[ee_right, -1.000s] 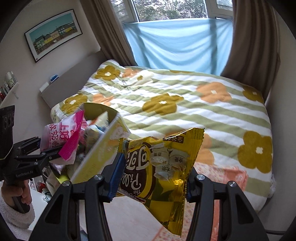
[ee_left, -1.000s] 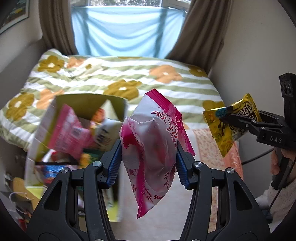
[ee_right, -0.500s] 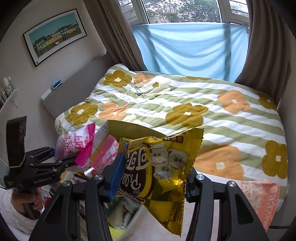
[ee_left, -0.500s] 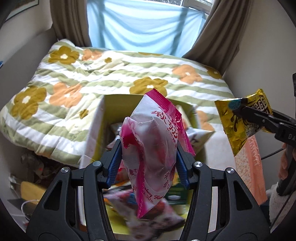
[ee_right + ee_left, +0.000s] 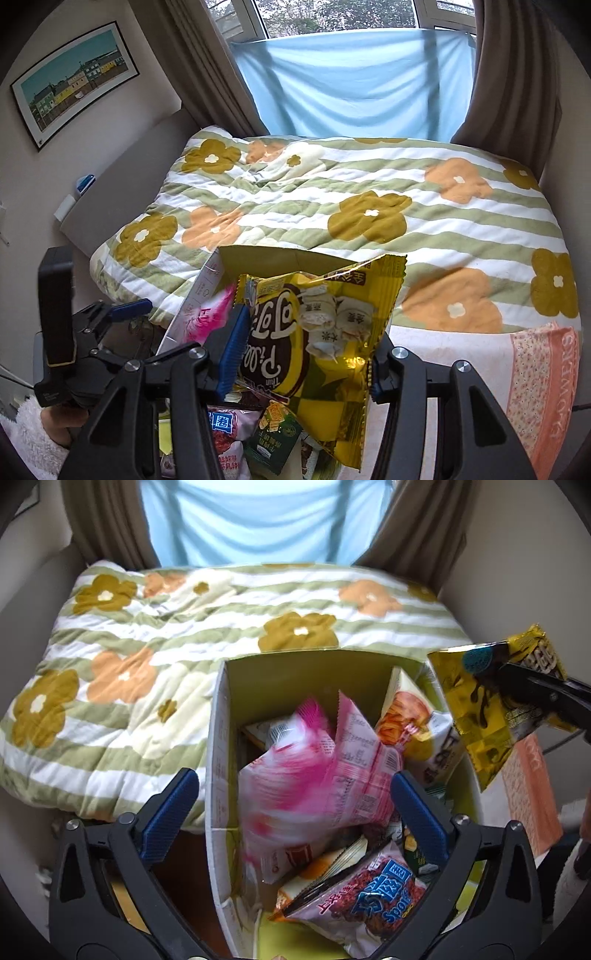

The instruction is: Organize snacks

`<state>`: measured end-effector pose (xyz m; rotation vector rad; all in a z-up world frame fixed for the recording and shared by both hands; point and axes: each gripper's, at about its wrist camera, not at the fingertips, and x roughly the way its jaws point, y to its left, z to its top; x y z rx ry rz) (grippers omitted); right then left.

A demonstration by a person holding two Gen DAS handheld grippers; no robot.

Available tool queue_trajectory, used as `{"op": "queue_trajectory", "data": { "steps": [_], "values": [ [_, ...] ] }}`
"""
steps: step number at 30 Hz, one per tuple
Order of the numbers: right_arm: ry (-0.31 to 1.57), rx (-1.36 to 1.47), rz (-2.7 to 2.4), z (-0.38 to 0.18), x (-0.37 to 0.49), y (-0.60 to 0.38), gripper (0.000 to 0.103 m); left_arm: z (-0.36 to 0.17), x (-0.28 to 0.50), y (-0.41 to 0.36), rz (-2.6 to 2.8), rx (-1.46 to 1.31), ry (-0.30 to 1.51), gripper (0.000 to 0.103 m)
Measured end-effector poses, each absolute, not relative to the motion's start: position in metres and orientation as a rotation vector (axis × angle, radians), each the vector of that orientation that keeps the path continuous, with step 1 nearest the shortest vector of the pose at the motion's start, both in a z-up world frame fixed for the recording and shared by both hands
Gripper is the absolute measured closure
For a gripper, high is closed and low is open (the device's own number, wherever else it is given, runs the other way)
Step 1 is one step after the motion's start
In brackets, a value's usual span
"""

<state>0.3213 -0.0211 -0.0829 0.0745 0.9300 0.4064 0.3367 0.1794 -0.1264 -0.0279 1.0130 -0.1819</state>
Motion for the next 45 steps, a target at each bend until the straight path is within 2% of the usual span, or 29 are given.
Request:
{"op": "queue_trajectory", "data": {
  "steps": [15, 17, 18, 19, 35, 45],
  "values": [
    [0.930, 0.041, 0.467, -0.089, 0.356, 0.015, 0.052, -0.120, 0.314, 0.209, -0.113, -0.093, 1.017, 0.000],
    [0.900, 0.033, 0.462, -0.088, 0.360, 0.020, 0.029, -0.118, 0.315, 0.211, -0.116, -0.092, 1.015, 0.000],
    [0.882, 0.036, 0.451, -0.087, 0.363, 0.021, 0.005, -0.118, 0.316, 0.211, -0.119, -0.089, 1.015, 0.000],
    [0.861, 0.042, 0.440, -0.086, 0.364, 0.020, 0.000, -0.118, 0.316, 0.211, -0.121, -0.086, 1.016, 0.000],
    [0.823, 0.007, 0.310, -0.070, 0.319, 0.007, 0.000, -0.100, 0.302, 0.212, -0.189, -0.079, 0.965, 0.000],
    [0.702, -0.016, 0.255, -0.017, 0.249, -0.011, 0.000, -0.043, 0.258, 0.197, -0.201, -0.043, 0.839, 0.000]
  ]
}}
